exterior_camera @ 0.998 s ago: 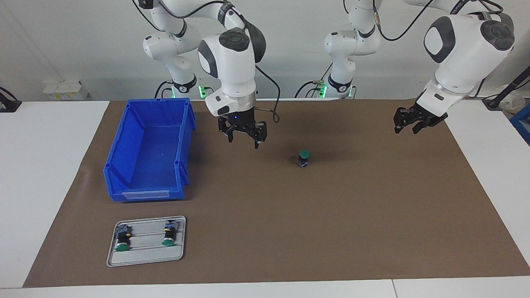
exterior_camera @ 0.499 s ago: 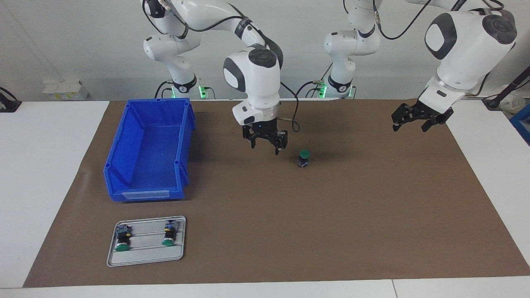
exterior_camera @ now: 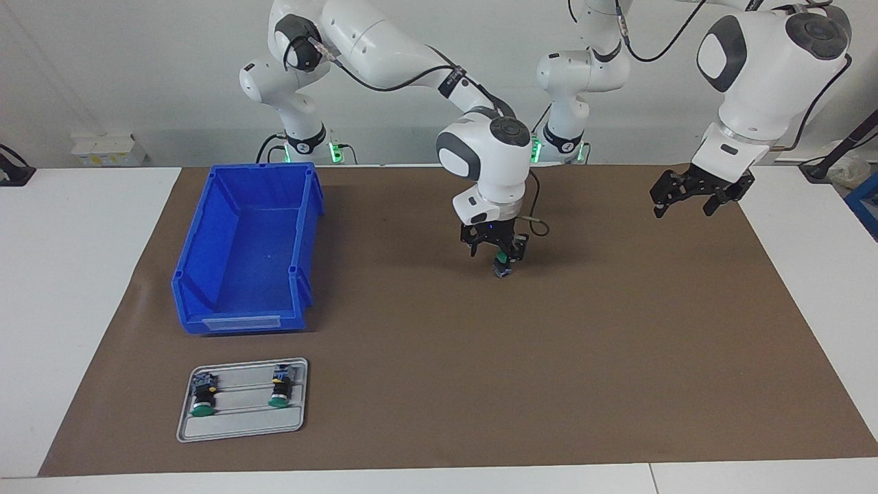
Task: Place and press button with both arms
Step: 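Lower the right gripper onto the green button and grasp it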
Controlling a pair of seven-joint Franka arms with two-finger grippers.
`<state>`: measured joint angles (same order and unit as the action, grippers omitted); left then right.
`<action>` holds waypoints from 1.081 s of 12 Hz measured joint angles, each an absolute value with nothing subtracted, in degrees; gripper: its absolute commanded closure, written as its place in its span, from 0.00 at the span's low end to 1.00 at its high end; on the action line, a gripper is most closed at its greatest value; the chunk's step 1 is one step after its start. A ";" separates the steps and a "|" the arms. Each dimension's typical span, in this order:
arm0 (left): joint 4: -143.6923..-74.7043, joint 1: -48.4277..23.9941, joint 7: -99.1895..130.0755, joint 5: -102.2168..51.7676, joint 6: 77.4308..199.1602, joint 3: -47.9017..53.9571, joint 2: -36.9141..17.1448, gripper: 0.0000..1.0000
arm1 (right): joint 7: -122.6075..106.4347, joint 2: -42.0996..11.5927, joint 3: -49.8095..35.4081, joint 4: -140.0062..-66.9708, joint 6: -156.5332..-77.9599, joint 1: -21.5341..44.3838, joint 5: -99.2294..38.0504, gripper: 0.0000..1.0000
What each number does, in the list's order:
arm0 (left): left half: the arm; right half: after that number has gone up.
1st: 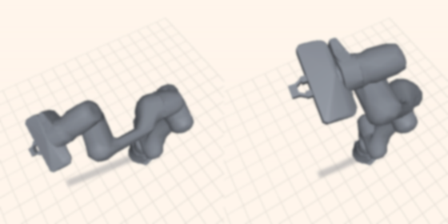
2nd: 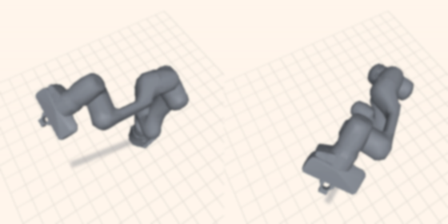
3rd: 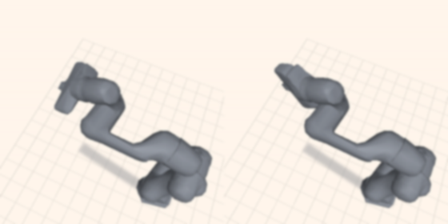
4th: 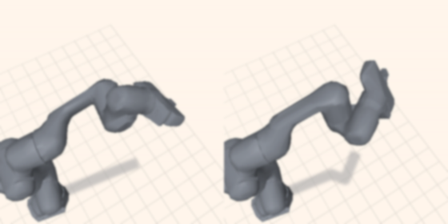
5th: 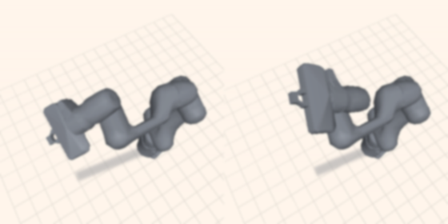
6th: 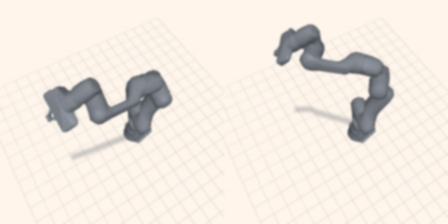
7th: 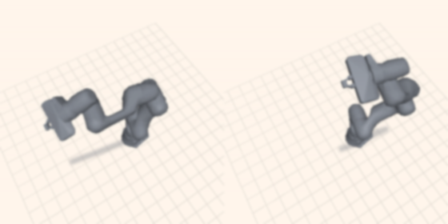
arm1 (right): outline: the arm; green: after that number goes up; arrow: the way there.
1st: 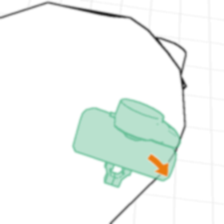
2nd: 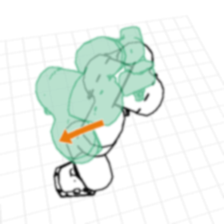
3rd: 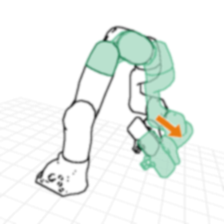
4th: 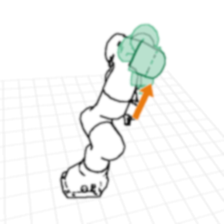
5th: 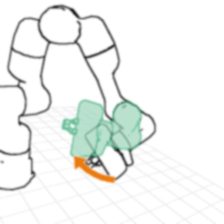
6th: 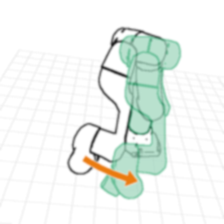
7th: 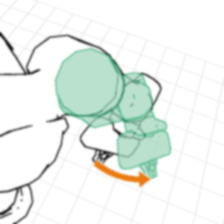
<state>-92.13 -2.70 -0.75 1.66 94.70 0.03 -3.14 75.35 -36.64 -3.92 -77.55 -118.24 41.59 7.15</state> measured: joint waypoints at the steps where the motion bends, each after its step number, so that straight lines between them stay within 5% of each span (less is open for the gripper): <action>1: -92.13 -2.70 -0.71 1.68 94.70 0.03 -3.13 0.00 | 76.23 -37.77 -3.93 -76.51 -118.35 41.98 7.17 0.19; 7: -92.33 -2.69 -0.69 1.75 94.85 -0.03 -3.12 0.00 | 79.18 -38.44 -3.96 -75.96 -118.95 43.30 7.11 0.26; 9: -93.03 -2.69 -0.69 1.75 95.83 -0.04 -3.00 0.00 | 79.49 -38.46 -3.99 -76.03 -118.89 43.43 7.09 0.37; 12: -94.75 -2.69 -0.69 1.75 97.45 -0.04 -2.30 0.00 | 81.30 -38.60 -4.00 -76.39 -118.89 44.25 6.74 1.00; 13: -95.05 -2.68 -0.69 1.75 97.85 -0.05 -2.07 0.00 | 81.57 -38.61 -4.00 -76.38 -118.89 44.28 6.57 1.00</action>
<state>-95.05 -2.68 -0.69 1.75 97.85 -0.05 -2.07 81.57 -38.61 -4.00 -76.38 -118.89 44.28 6.57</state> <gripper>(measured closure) 0.000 0.581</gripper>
